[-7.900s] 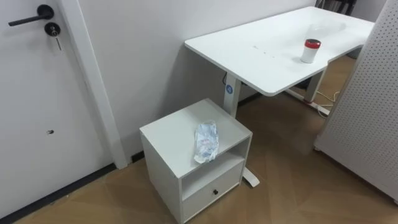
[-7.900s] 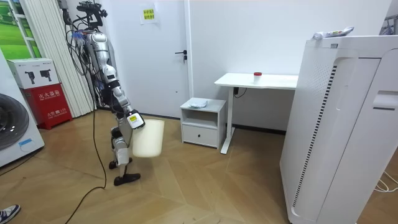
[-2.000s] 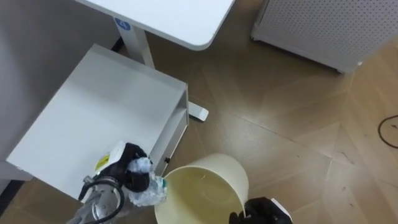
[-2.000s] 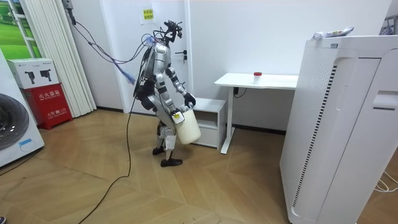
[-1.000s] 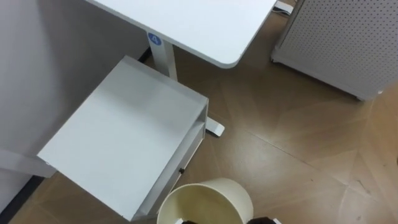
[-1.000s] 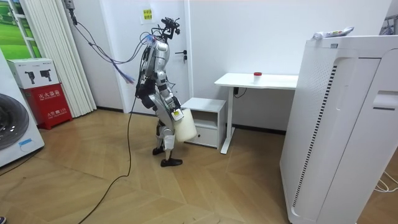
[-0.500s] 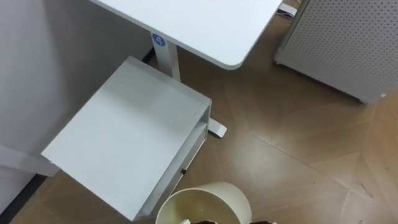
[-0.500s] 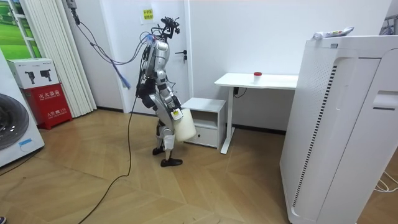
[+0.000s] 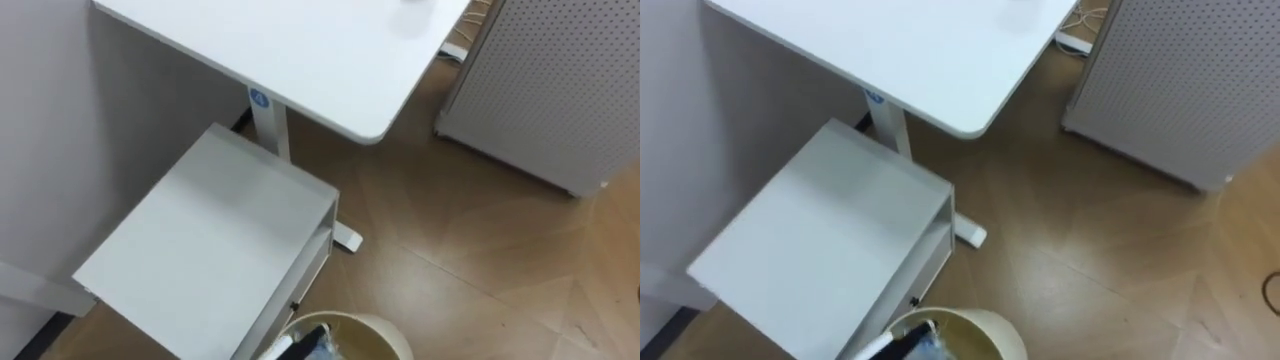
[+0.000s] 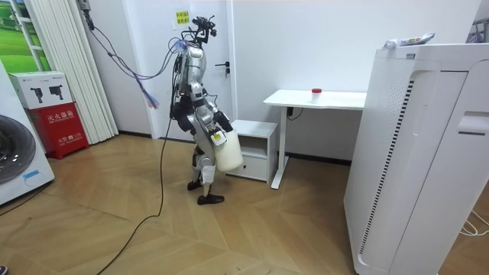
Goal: Pick garbage
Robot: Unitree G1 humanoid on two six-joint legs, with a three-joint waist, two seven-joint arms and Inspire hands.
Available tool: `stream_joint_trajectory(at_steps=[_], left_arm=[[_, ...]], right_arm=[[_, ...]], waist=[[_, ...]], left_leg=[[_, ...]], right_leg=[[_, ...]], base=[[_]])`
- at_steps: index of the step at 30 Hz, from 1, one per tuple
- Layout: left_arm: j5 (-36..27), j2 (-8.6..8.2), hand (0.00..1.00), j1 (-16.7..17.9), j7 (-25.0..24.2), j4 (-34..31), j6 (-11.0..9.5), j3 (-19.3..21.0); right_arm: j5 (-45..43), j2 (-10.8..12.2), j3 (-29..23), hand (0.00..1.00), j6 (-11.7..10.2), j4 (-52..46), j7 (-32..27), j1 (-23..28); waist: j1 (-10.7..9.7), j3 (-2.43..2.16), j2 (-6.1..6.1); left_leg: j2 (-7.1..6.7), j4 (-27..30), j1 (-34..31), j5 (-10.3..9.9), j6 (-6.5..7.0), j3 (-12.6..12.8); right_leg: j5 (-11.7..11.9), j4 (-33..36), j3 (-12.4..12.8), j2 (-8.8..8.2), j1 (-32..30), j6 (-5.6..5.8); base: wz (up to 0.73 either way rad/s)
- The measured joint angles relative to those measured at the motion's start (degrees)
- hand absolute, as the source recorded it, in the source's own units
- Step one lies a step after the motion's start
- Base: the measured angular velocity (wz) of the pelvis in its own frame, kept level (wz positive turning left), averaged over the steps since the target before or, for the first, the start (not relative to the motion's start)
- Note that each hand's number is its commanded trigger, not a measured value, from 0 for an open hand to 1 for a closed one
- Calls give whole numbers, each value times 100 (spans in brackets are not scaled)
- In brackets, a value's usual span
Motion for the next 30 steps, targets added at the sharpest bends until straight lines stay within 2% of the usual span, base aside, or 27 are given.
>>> stream_joint_trajectory(at_steps=[1,3,4,5,7,9,11,14,16,18,19,22,23,24,25,26,27,28,29,30], left_arm=[[17,15,0,77,-5,-70,0,72],[29,75,0,397,-5,-543,-5,406],[44,112,0,430,-4,-663,-14,467],[165,131,0,461,2,-856,-35,581],[241,183,0,546,78,-1242,-46,629],[313,207,0,678,147,-1570,-253,632],[471,254,0,830,215,-1814,-358,686],[600,368,0,985,200,-2287,-363,777],[731,423,0,1054,172,-2514,-359,832],[906,584,0,1105,-38,-2756,-349,834],[912,613,0,1101,-113,-2762,-330,834],[982,746,0,1105,-590,-2744,19,838],[1029,886,0,1106,-811,-2744,151,827],[1029,1051,0,1107,-1030,-2743,275,827],[1028,1131,0,1106,-1142,-2744,344,829],[1039,1282,0,1104,-1378,-2736,462,834],[1099,1321,0,1096,-1619,-2727,635,829],[1140,1315,0,1099,-1737,-2729,701,818],[1131,1314,0,1097,-1964,-2738,800,802],[1119,1345,0,1092,-2161,-2745,894,809]], right_arm=[[0,-10,-20,100,-5,4,38,10],[-81,-71,-231,100,-11,-11,178,38],[-88,-104,-259,100,-13,-48,210,62],[-162,-154,-348,100,-13,-105,224,137],[-188,-204,-527,100,-16,-124,224,293],[-225,-265,-795,100,-16,-208,178,636],[-246,-282,-927,100,-21,-391,138,874],[-328,-285,-1025,100,-21,-734,145,1119],[-445,-283,-1029,100,-14,-820,161,1125],[-687,-267,-1059,100,18,-1035,277,1161],[-755,-265,-1060,100,46,-1067,314,1148],[-1002,-265,-1063,100,245,-1098,493,1044],[-1069,-267,-1062,100,329,-1096,543,987],[-1111,-273,-1062,100,442,-1103,588,891],[-1129,-278,-1064,100,493,-1104,599,840],[-1187,-293,-1085,100,578,-1159,598,776],[-1202,-344,-1138,100,668,-1242,601,766],[-1204,-377,-1191,100,695,-1244,595,766],[-1209,-467,-1244,100,763,-1256,575,750],[-1250,-516,-1228,100,816,-1297,567,728]], waist=[[5,-3,-3],[29,-13,-4],[31,-13,-9],[27,-29,-15],[-43,-72,28],[-97,-198,117],[-89,-259,149],[-164,-264,157],[-159,-266,159],[-195,-260,168],[-209,-259,173],[-223,-254,188],[-229,-244,213],[-228,-225,264],[-230,-210,303],[-220,-197,413],[-278,-191,476],[-303,-198,513],[-303,-215,552],[-294,-211,525]], left_leg=[[-42,-23,94,-32,-20,-151],[-208,-93,418,-160,-80,-817],[-238,-139,491,-181,-84,-906],[-263,-248,655,-185,-83,-920],[-255,-435,934,-178,-87,-865],[-258,-729,1370,-154,-93,-839],[-268,-936,1667,-154,-94,-845],[-282,-1110,2020,-146,-89,-830],[-290,-1175,2173,-146,-89,-689],[-350,-1221,2297,-145,-88,-657],[-360,-1237,2327,-145,-87,-621],[-370,-1299,2526,-144,-81,-159],[-368,-1302,2585,-144,-80,56],[-342,-1322,2617,-147,-74,301],[-289,-1383,2644,-160,-30,450],[-224,-1478,2673,-236,82,795],[-221,-1518,2717,-229,71,1094],[-235,-1571,2762,-209,59,1204],[-302,-1656,2832,-187,47,1364],[-392,-1653,2873,-185,40,1398]], right_leg=[[-4,-33,62,41,88,-3],[55,-180,364,269,367,-6],[63,-193,416,306,416,-7],[105,-262,528,364,526,5],[134,-418,525,383,771,1],[138,-584,530,410,1149,5],[139,-691,538,446,1374,4],[138,-767,527,466,1602,5],[138,-768,525,476,1661,4],[141,-752,529,461,1685,9],[149,-753,528,457,1690,18],[262,-765,560,474,1707,22],[349,-807,590,500,1708,20],[491,-920,516,512,1707,-10],[552,-957,417,502,1701,-25],[539,-812,29,392,1597,-128],[174,-316,-406,189,1575,-137],[-13,-107,-539,71,1619,-113],[-330,255,-733,-180,1700,-42],[-491,274,-714,-267,1730,30]], base=[[-77],[-84],[-68],[-47],[-27],[-14],[-31],[-23],[-36],[-37],[-42],[-65],[-95],[-99],[-94],[-64],[-43],[-17],[-18],[-22]])
